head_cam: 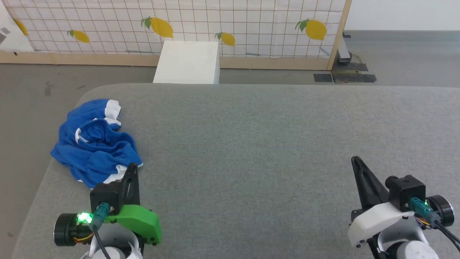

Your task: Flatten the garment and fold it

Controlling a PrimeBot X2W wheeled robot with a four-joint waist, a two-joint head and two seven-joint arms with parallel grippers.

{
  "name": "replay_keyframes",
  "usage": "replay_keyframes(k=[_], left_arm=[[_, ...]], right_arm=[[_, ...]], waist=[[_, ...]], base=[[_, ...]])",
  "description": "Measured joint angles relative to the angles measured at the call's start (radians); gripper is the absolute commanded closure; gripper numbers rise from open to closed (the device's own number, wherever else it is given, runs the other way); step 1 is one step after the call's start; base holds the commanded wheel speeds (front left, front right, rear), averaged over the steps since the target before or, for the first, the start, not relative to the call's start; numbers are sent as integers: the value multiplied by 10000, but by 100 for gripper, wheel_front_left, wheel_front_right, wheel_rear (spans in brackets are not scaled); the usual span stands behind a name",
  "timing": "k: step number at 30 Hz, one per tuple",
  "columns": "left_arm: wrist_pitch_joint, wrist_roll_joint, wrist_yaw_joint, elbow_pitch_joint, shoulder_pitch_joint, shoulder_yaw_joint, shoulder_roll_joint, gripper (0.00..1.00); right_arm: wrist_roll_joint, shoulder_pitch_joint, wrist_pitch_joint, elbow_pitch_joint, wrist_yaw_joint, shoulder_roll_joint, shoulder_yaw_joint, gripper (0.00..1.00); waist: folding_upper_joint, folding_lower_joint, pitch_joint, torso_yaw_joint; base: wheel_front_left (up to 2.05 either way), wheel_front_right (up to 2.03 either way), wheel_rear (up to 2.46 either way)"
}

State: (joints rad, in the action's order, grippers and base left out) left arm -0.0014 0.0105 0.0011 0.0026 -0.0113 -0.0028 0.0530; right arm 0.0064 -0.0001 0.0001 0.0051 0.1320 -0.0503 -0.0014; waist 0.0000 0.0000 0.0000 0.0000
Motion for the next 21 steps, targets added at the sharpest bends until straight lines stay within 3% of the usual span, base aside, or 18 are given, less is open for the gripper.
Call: replay_keyframes(k=[21], left_arm=[[0, 0, 2, 0, 0, 2, 0, 100]], right_arm=[[0, 0, 0, 0, 0, 0, 2, 100]], waist=[[0, 0, 0, 0]], base=[[0, 0, 0]])
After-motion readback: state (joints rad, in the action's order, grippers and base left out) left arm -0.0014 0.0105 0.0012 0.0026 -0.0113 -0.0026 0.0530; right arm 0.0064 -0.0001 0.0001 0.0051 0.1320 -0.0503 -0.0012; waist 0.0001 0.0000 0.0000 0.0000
